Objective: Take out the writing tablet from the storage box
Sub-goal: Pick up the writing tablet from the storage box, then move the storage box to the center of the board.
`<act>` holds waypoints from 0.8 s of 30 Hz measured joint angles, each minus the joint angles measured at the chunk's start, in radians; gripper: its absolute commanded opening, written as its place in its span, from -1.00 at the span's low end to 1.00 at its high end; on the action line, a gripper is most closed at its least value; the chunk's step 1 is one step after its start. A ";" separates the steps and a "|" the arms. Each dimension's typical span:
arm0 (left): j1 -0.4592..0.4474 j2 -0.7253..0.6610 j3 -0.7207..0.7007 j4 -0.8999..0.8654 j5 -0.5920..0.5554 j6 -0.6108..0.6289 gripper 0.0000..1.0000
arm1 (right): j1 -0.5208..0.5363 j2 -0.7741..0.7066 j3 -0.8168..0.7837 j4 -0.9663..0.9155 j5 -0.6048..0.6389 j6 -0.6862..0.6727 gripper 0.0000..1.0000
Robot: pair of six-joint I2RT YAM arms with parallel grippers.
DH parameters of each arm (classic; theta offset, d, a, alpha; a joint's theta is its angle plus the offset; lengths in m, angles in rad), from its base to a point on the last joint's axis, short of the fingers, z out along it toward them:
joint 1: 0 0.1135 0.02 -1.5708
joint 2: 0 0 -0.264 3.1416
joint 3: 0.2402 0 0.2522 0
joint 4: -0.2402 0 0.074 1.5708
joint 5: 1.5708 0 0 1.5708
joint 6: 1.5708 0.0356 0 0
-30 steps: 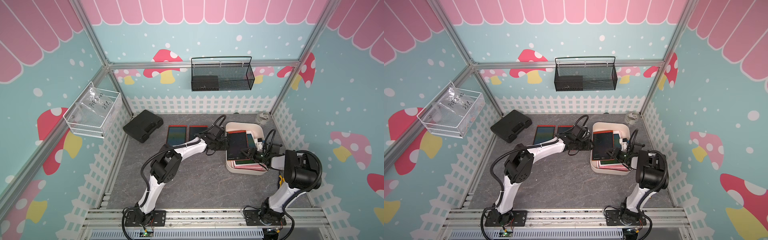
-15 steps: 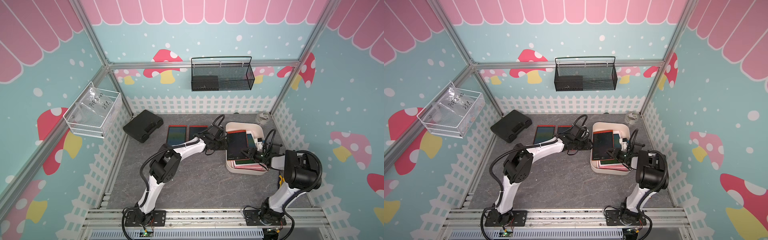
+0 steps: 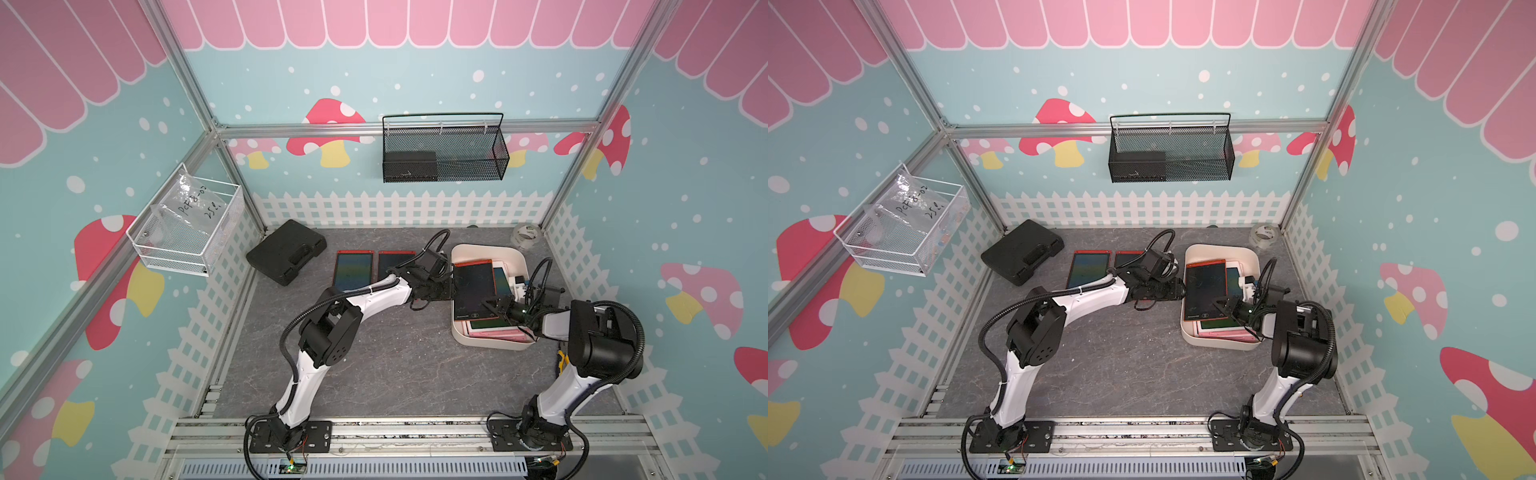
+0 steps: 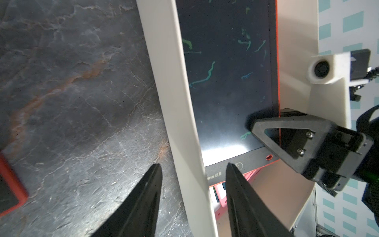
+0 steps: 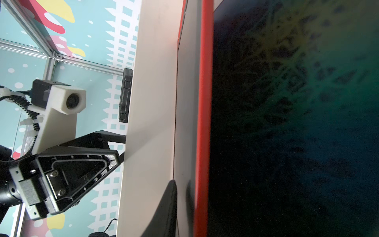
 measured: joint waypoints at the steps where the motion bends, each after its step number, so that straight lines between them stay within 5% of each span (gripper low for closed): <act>1: -0.001 0.000 0.000 0.000 0.001 0.000 0.04 | 0.000 0.000 0.000 0.000 0.000 0.001 -0.69; 24: -0.009 0.019 0.026 -0.001 0.004 0.001 0.03 | -0.037 -0.085 0.039 -0.009 -0.017 0.045 -1.00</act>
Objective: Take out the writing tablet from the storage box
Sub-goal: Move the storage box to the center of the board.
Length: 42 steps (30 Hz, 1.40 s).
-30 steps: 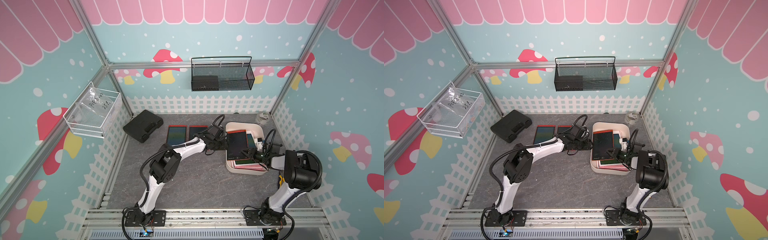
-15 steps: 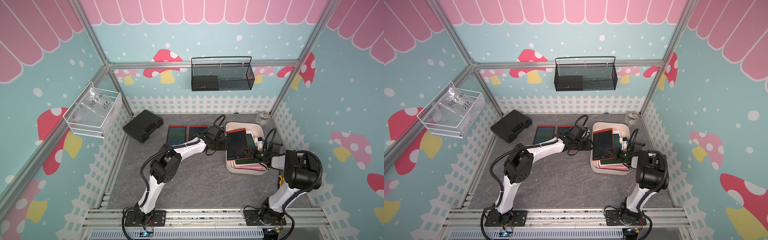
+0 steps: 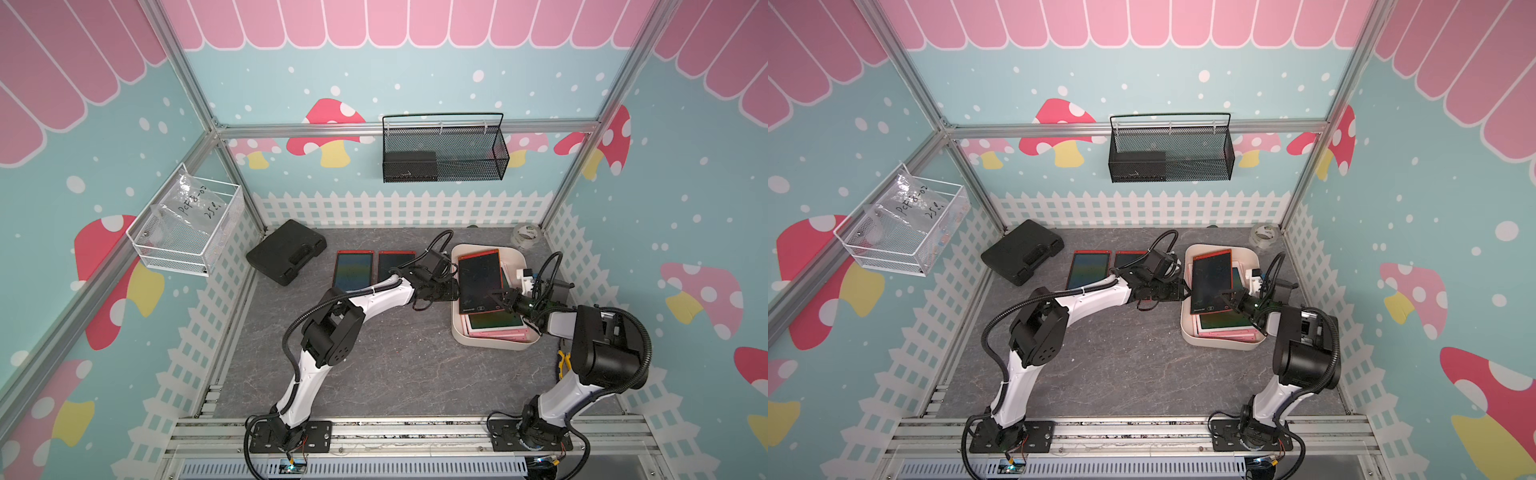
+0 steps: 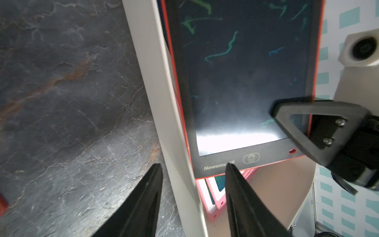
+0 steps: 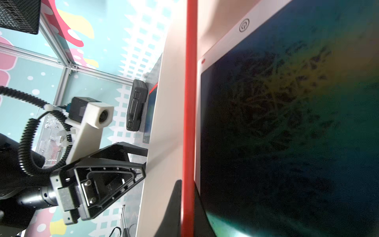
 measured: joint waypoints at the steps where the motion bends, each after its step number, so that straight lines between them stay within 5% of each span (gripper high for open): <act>1: 0.002 0.000 -0.001 0.000 0.000 0.000 0.03 | -0.002 -0.017 0.004 -0.005 0.000 0.003 -1.00; 22: -0.005 0.015 0.022 0.000 0.001 -0.006 0.03 | -0.021 -0.266 0.097 -0.204 0.048 0.006 -1.00; 42: -0.110 0.373 0.502 -0.078 0.006 -0.063 0.02 | -0.166 -0.214 0.166 -0.257 0.058 -0.016 -1.00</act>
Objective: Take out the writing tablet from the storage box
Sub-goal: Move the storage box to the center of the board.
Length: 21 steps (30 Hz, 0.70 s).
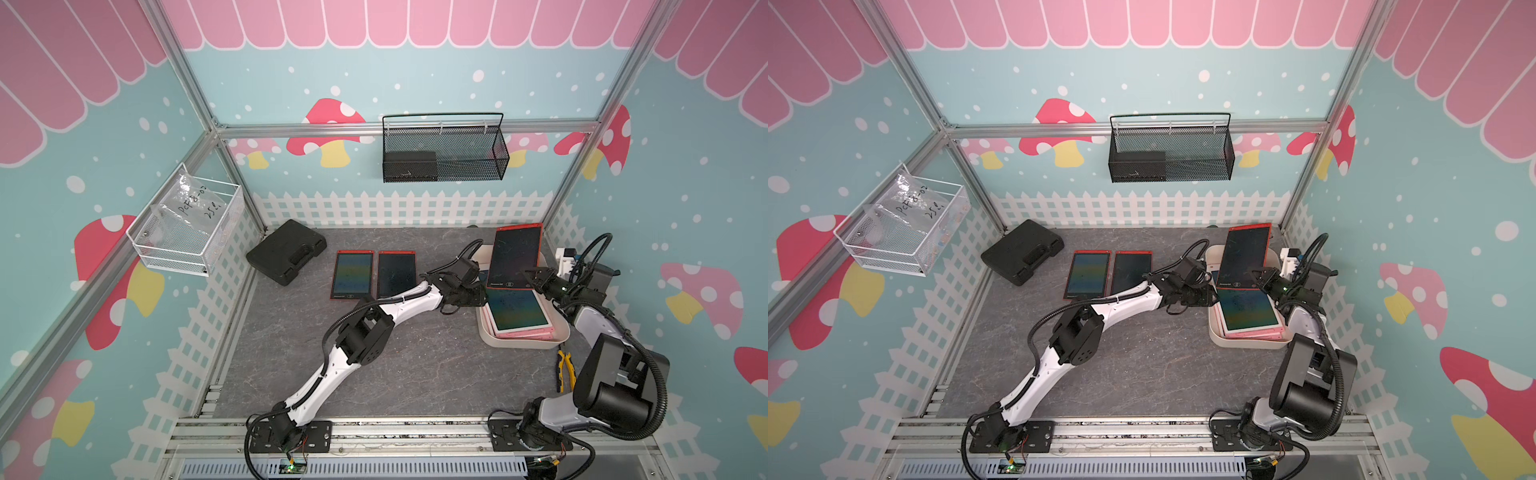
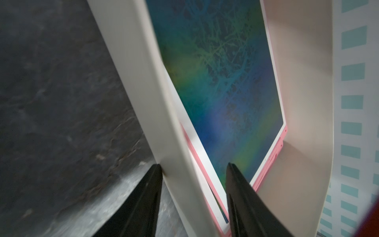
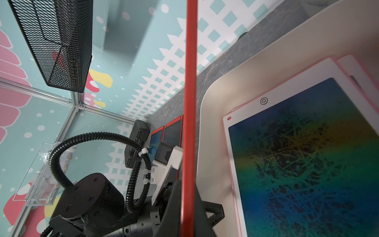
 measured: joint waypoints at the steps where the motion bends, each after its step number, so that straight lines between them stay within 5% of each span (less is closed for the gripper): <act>1: -0.003 0.018 0.032 -0.009 0.001 -0.002 0.02 | -0.003 0.000 0.000 0.003 0.002 -0.002 -1.00; 12: -0.032 0.084 0.140 -0.027 0.011 -0.014 0.05 | -0.021 0.000 0.021 -0.027 0.001 -0.017 -1.00; 21: -0.038 -0.061 -0.113 0.097 0.039 -0.016 0.10 | -0.021 0.047 0.166 -0.068 0.003 -0.017 -1.00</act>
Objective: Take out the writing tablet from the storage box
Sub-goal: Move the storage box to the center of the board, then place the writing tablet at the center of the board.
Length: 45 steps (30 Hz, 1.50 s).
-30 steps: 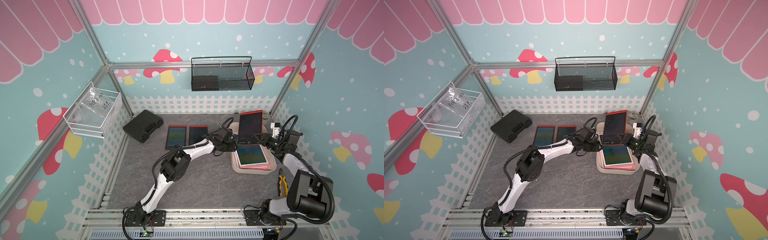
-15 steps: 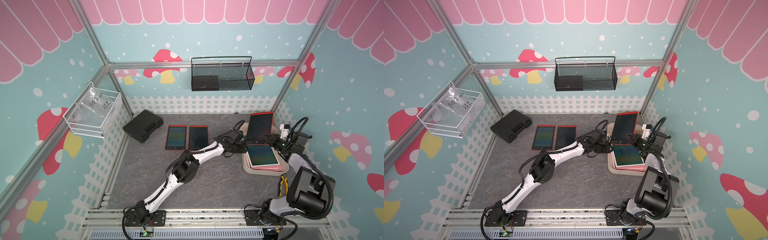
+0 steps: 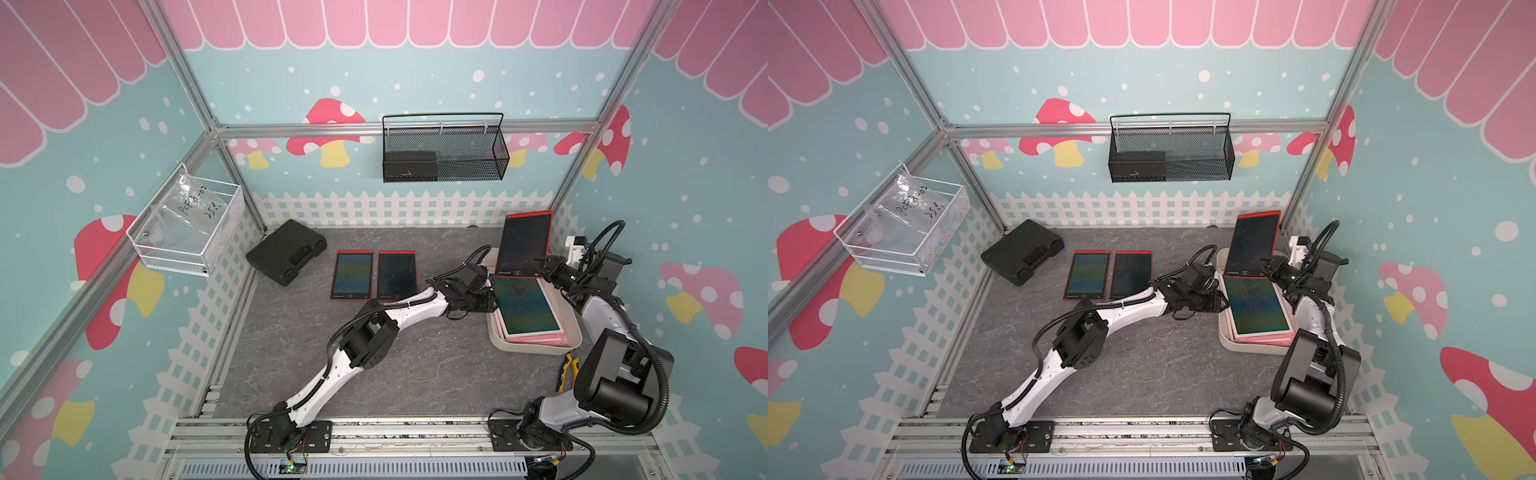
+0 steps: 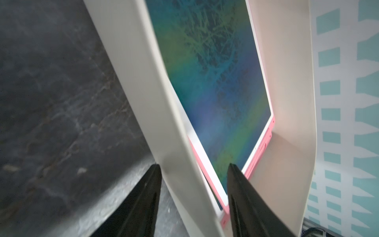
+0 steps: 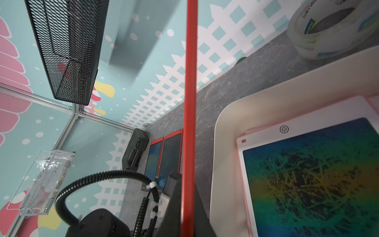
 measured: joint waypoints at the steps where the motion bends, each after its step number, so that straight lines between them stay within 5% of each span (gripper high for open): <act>1: 0.000 -0.020 -0.027 0.006 0.001 0.001 0.10 | 0.000 0.006 0.011 -0.001 0.000 0.000 -1.00; 10: 0.021 -0.178 -0.183 0.086 0.005 0.026 0.13 | 0.042 0.026 0.028 -0.048 0.005 -0.010 -1.00; 17: 0.055 -0.365 -0.472 0.167 -0.007 0.031 0.12 | 0.161 0.026 0.043 -0.096 0.055 -0.030 -1.00; 30: 0.249 -0.697 -0.932 0.268 -0.090 0.030 0.11 | 0.394 0.115 0.028 0.074 0.110 0.079 -1.00; 45: 0.320 -0.758 -1.034 0.301 -0.081 0.030 0.11 | 0.490 0.294 -0.042 0.252 0.129 0.171 -1.00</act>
